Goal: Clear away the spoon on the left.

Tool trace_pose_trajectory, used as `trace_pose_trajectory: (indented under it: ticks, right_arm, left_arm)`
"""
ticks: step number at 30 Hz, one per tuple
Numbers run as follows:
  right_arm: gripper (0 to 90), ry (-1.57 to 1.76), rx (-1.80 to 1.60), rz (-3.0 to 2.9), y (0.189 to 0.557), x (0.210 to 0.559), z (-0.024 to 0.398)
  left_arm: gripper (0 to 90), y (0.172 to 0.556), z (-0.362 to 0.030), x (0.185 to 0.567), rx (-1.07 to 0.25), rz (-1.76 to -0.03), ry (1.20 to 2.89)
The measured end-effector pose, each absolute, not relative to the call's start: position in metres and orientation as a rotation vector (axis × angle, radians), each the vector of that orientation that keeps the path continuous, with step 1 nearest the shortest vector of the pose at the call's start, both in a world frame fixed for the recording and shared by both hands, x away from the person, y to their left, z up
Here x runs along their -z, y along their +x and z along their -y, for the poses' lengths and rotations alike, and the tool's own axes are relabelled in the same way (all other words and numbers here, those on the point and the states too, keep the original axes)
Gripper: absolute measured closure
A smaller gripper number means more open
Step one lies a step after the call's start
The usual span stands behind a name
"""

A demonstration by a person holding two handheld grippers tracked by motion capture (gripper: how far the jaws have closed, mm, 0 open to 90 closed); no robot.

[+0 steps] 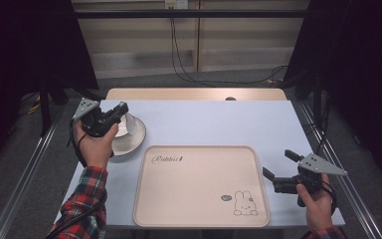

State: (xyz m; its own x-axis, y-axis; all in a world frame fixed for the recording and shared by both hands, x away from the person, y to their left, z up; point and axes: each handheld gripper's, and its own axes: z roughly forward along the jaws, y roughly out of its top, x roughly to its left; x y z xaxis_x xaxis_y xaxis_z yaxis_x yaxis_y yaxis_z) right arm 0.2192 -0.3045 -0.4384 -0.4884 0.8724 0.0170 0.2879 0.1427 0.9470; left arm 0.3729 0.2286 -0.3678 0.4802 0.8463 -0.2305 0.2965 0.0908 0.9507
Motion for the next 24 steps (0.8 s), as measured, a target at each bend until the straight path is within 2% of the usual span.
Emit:
trace_pose_trajectory:
  ticks: [24]
  right_arm:
    - [0.0, 1.101, -1.343, -1.881, 0.219, 0.439, 0.303]
  left_arm:
    - [85.5, 0.356, -0.205, 0.378, -0.384, -0.987, 1.537]
